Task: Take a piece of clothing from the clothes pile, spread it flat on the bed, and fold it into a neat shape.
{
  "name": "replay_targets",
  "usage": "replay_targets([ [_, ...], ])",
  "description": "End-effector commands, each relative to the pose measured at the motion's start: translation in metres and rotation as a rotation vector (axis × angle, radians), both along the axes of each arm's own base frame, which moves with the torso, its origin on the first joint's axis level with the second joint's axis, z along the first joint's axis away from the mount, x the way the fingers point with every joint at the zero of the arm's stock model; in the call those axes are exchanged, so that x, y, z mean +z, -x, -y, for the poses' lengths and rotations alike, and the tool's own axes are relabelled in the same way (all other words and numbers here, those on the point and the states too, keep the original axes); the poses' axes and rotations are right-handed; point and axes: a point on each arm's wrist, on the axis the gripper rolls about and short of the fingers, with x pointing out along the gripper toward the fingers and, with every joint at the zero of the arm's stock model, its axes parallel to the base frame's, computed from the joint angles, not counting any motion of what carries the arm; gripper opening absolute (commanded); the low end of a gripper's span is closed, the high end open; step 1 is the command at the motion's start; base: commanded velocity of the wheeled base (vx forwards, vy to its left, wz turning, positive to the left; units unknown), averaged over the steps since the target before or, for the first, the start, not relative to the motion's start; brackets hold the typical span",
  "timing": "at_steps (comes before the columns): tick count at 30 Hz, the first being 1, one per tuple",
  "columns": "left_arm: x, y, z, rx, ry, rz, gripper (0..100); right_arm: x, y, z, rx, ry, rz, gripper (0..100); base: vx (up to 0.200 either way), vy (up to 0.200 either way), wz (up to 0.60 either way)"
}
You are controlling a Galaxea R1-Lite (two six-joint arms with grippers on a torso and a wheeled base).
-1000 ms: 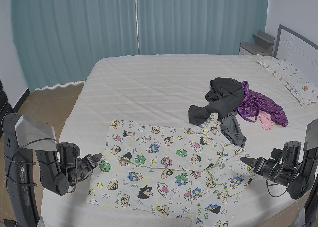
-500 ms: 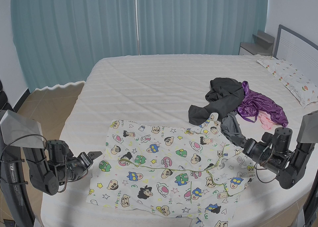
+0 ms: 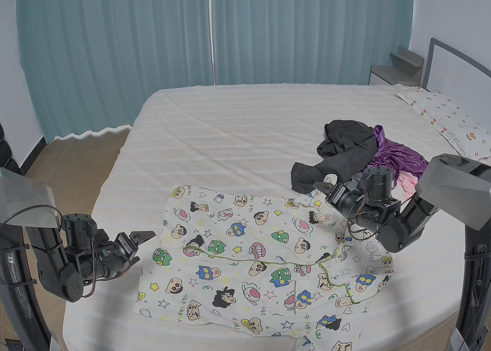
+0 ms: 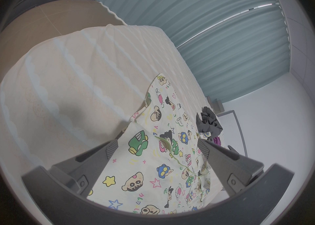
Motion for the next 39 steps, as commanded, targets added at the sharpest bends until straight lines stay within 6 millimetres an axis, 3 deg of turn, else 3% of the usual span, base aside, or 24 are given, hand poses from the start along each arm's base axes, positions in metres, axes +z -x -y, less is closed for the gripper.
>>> replay_targets([
  [1,0.000,0.003,-0.001,-0.007,0.015,-0.009,100,-0.055,-0.020,-0.041,-0.022,0.038,-0.065,100,0.000,0.000,0.00],
  [6,-0.002,0.004,-0.001,-0.008,0.014,-0.019,100,-0.065,-0.037,-0.051,-0.070,0.065,-0.067,100,0.000,0.000,0.00],
  [23,-0.004,0.004,-0.001,-0.004,0.013,-0.027,100,-0.067,-0.073,-0.039,-0.146,0.053,-0.026,100,0.000,0.000,0.00],
  [31,-0.004,0.004,-0.001,-0.001,0.013,-0.030,100,-0.031,-0.101,-0.043,-0.194,-0.048,0.121,100,0.000,0.000,0.00],
  [39,-0.004,0.004,-0.001,0.002,0.011,-0.028,100,0.002,-0.111,-0.060,-0.173,-0.117,0.231,100,0.000,0.000,0.00],
])
